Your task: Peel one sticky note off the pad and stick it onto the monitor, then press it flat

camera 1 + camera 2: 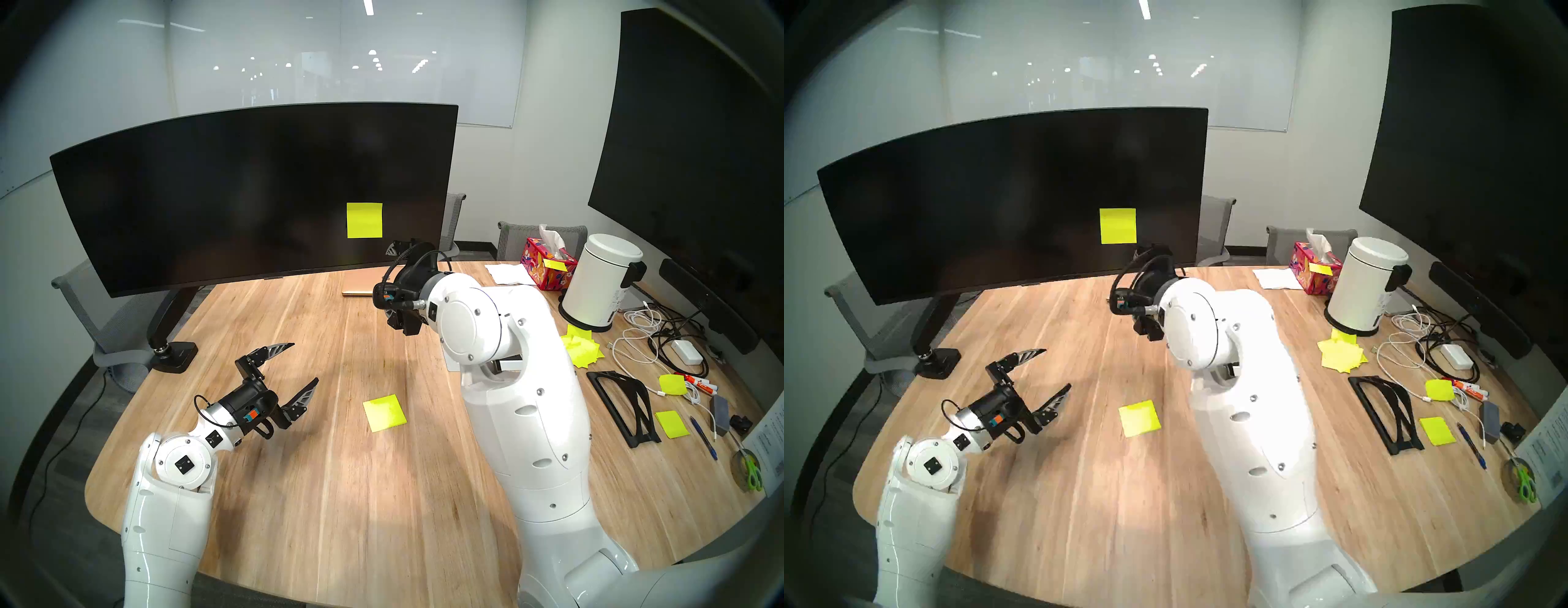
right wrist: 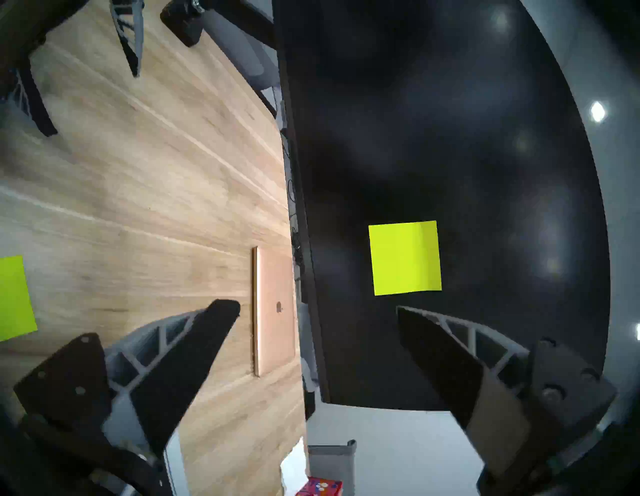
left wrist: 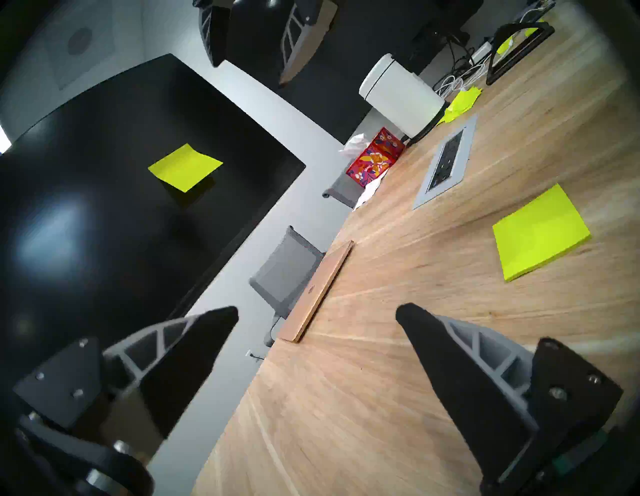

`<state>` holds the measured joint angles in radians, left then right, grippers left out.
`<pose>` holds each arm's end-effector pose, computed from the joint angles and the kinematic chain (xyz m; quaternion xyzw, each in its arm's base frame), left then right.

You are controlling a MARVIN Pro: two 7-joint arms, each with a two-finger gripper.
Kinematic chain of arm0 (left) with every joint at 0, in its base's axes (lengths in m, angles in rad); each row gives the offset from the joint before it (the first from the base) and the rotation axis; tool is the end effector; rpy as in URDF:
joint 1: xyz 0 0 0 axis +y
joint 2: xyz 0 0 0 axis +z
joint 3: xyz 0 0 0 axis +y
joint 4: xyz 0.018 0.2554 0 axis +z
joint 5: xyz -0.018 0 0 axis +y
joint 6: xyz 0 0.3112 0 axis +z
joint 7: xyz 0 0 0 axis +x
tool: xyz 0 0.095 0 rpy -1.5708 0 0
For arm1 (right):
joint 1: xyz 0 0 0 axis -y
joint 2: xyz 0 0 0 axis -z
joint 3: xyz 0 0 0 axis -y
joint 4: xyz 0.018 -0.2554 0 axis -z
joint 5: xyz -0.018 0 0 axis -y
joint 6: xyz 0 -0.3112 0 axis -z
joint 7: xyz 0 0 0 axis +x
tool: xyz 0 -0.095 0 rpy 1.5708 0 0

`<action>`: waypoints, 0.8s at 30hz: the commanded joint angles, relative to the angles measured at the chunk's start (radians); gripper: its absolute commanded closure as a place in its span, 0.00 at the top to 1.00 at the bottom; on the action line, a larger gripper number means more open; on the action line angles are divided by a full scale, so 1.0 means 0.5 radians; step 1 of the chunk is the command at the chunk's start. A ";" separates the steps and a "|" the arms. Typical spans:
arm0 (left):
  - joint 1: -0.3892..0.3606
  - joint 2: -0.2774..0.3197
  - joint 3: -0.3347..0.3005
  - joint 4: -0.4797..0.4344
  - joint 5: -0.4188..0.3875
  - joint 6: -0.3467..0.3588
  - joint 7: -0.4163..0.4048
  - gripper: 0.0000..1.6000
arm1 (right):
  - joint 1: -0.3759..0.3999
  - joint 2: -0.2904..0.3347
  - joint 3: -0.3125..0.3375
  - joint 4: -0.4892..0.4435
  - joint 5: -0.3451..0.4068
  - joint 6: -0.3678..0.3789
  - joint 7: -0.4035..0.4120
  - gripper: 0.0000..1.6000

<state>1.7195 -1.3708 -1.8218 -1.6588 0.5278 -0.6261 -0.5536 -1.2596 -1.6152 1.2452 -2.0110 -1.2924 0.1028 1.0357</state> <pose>0.3617 0.0768 -0.2701 -0.5144 0.4877 -0.6945 0.1231 0.3982 0.1482 -0.0657 0.4825 0.6385 0.5470 0.2456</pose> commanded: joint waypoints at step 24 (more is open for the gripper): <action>-0.008 -0.007 -0.004 -0.044 0.010 -0.008 -0.009 1.00 | -0.192 -0.048 0.063 -0.213 0.107 0.095 0.063 1.00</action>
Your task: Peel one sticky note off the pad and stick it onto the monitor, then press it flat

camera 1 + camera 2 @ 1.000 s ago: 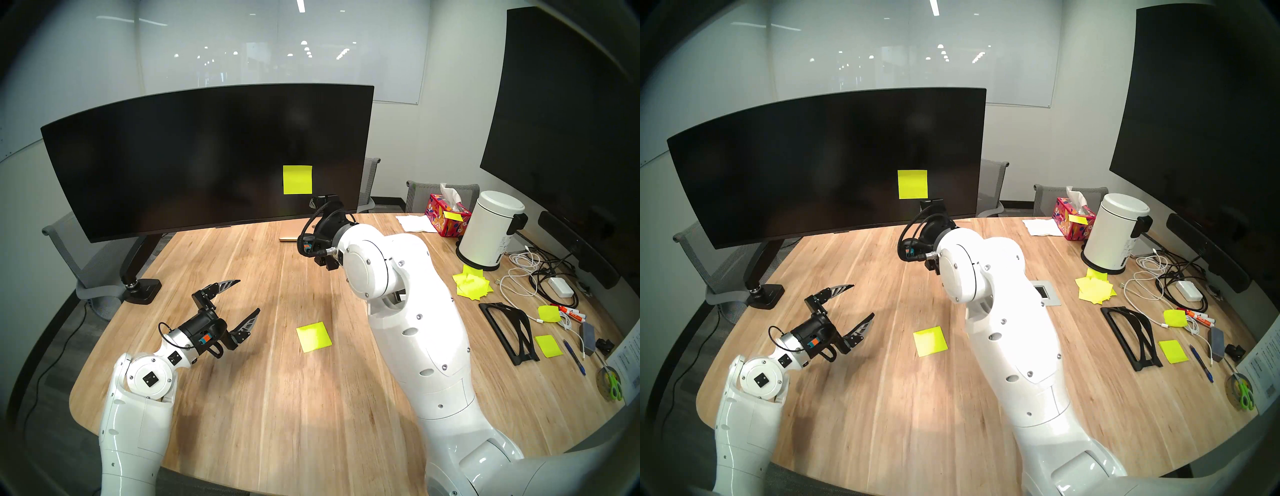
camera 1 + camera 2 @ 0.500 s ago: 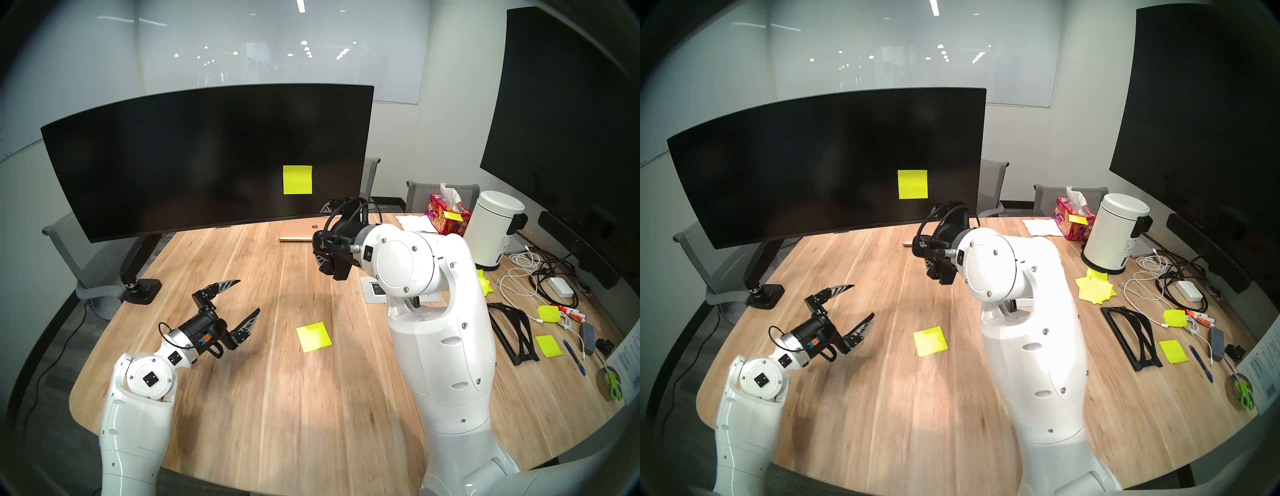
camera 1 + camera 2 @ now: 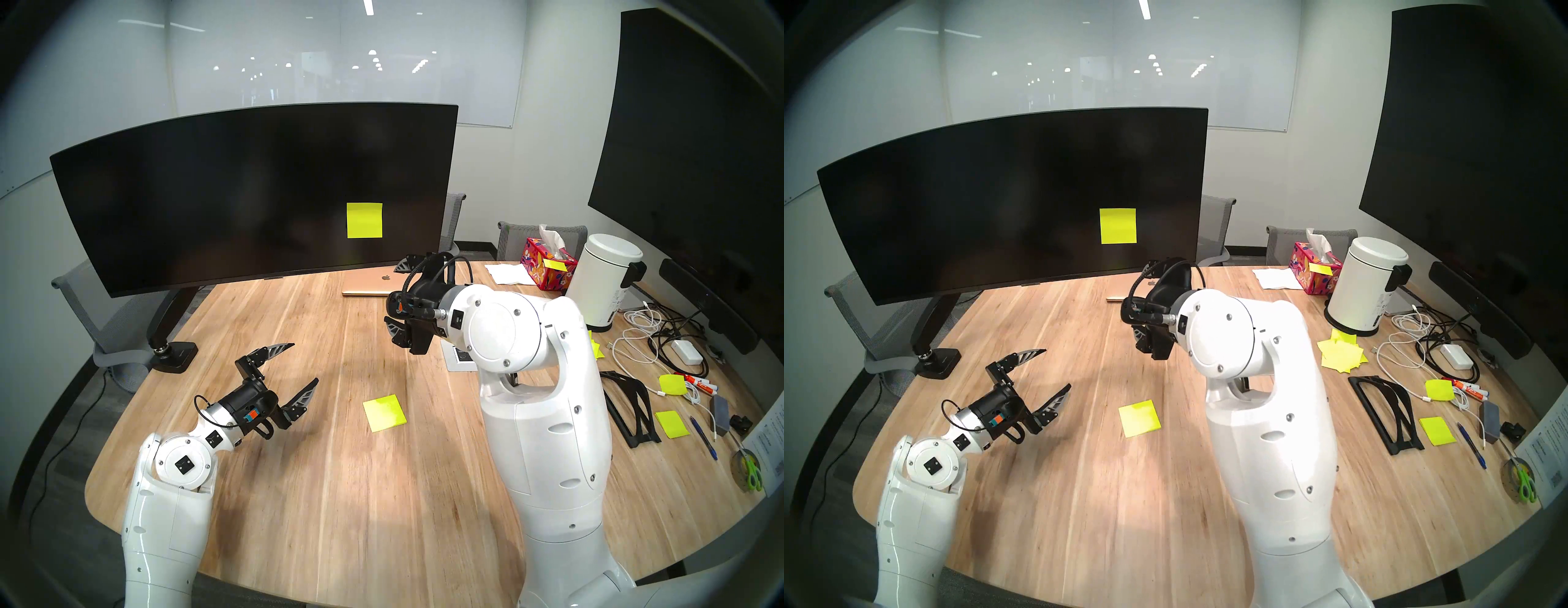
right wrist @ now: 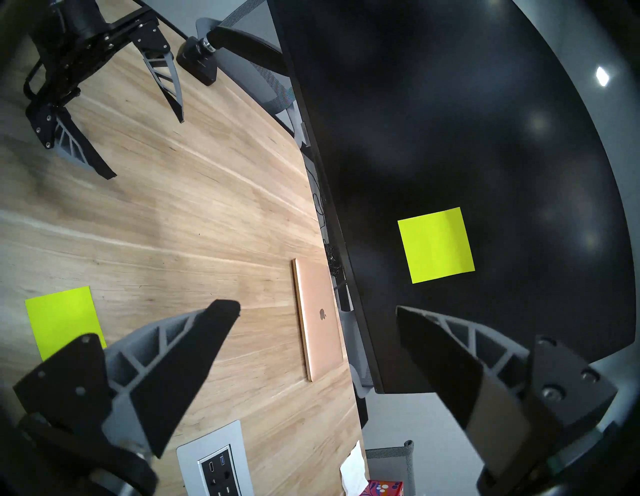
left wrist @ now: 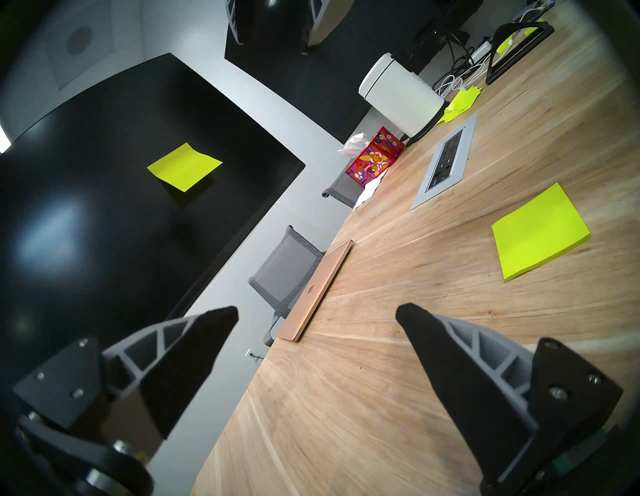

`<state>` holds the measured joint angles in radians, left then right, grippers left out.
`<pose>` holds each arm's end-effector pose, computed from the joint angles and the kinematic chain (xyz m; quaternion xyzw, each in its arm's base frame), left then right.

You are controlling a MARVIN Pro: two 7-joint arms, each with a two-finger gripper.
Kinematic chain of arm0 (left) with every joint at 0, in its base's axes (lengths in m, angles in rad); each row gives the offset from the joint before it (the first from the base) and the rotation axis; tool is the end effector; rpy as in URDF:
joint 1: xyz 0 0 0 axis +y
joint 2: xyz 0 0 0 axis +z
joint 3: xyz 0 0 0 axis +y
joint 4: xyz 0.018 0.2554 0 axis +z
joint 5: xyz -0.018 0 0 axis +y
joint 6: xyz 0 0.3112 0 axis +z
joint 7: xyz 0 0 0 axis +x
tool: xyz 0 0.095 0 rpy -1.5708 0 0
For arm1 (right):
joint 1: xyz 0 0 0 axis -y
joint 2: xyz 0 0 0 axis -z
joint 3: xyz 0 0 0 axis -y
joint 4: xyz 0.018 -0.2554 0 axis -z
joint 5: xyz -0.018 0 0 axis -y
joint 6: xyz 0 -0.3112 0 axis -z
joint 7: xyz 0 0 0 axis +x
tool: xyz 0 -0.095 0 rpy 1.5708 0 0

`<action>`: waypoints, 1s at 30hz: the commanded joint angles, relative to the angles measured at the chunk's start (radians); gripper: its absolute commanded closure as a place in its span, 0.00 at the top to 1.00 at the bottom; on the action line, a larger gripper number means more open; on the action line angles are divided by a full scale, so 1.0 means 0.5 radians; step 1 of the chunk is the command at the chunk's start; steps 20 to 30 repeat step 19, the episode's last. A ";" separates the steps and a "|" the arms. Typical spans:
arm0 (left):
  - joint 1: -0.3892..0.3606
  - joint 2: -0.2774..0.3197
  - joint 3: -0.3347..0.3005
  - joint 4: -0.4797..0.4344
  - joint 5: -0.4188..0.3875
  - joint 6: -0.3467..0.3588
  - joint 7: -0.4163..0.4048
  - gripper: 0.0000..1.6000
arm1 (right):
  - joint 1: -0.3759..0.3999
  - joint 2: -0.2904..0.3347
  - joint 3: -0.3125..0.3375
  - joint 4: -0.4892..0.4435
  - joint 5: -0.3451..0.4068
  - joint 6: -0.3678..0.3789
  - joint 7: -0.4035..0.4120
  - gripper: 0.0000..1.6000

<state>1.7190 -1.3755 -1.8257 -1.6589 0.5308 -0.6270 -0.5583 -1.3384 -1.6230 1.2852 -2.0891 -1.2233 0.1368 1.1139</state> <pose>0.3615 0.0770 -0.2704 -0.5152 0.4880 -0.6937 0.1233 0.3797 0.1366 -0.0753 0.5166 0.6322 0.5454 0.1895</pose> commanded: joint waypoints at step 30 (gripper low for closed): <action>-0.009 -0.004 -0.002 -0.044 0.007 -0.010 -0.006 1.00 | -0.037 -0.020 -0.029 -0.058 -0.031 0.045 -0.114 1.00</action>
